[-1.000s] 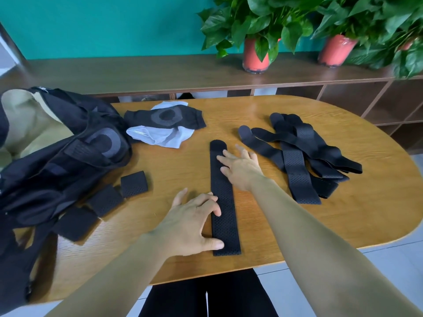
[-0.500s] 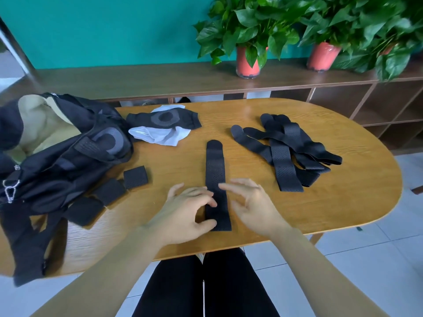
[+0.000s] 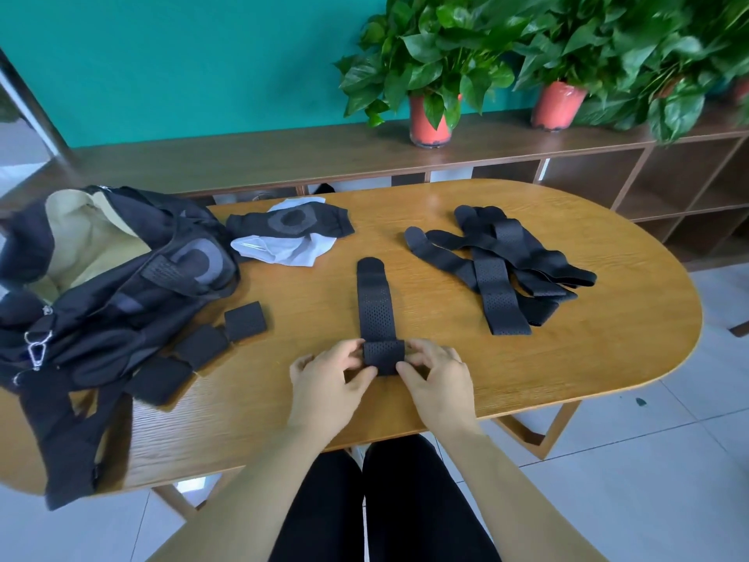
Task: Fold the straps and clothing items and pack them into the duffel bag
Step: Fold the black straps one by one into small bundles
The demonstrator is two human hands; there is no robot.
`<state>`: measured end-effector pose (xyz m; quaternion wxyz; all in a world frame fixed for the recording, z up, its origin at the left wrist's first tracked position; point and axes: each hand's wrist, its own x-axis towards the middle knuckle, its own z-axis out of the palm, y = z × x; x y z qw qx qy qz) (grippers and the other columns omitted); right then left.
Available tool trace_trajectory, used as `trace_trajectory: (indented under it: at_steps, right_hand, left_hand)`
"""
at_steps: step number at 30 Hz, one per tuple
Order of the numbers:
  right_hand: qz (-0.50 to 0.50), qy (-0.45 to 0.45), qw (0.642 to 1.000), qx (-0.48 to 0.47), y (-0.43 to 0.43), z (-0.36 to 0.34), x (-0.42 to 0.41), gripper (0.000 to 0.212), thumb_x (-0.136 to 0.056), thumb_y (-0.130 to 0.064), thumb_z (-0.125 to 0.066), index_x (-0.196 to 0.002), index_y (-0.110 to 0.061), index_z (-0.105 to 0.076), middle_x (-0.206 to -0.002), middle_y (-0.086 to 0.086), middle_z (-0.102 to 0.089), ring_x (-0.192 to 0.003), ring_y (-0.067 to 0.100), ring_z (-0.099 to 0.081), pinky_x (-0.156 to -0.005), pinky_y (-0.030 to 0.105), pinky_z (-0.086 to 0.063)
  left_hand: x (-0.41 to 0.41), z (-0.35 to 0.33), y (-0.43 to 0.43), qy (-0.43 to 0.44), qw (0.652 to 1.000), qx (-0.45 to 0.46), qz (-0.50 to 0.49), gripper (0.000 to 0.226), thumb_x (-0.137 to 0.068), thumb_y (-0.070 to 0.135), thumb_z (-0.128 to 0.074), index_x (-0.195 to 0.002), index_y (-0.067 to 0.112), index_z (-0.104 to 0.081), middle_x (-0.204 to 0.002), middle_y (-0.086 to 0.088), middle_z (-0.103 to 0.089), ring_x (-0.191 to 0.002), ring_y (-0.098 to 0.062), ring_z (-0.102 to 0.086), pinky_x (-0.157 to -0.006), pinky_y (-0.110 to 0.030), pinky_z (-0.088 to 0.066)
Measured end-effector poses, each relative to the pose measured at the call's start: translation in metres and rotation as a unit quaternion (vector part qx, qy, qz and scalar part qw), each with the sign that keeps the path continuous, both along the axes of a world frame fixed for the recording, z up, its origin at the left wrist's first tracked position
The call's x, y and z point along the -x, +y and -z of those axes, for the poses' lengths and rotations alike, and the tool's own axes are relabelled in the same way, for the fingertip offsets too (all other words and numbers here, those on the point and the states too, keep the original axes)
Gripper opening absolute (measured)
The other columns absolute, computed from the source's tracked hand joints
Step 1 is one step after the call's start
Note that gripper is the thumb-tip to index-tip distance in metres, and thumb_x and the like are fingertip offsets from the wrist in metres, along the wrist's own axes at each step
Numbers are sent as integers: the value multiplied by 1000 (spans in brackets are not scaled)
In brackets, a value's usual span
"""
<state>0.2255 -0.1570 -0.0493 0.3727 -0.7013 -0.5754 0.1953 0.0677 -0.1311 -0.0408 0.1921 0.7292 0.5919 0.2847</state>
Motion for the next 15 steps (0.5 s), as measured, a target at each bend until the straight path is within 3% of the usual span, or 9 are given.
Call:
trace_trajectory:
  at_steps: [5,10,15]
  right_hand:
    - [53,-16,998,6,9,0,10,30,-89,-29,-63,-118,-22,-61,-91,-13,-69,-105,14,-48,-87,32,-41]
    - [75,-39,996,-7,11,4,13,24,-87,-29,-65,-110,-21,-67,-87,-9,-69,-103,14,-49,-81,34,-45]
    - [84,-47,995,-16,13,7,14,23,-85,-28,-66,-107,-20,-69,-83,-8,-68,-101,14,-50,-80,34,-46]
  left_hand:
    - [-10,3,4,26,998,-18,-61,37,-89,42,-62,-124,32,-58,-102,15,-69,-104,-3,-57,-86,-25,-12]
    - [-14,6,8,56,995,-11,-81,41,-88,44,-62,-127,35,-56,-98,16,-69,-104,-6,-56,-94,-34,-18]
    - [-14,5,8,100,993,-21,-66,49,-89,46,-59,-136,36,-47,-95,16,-65,-104,-6,-52,-93,-35,-20]
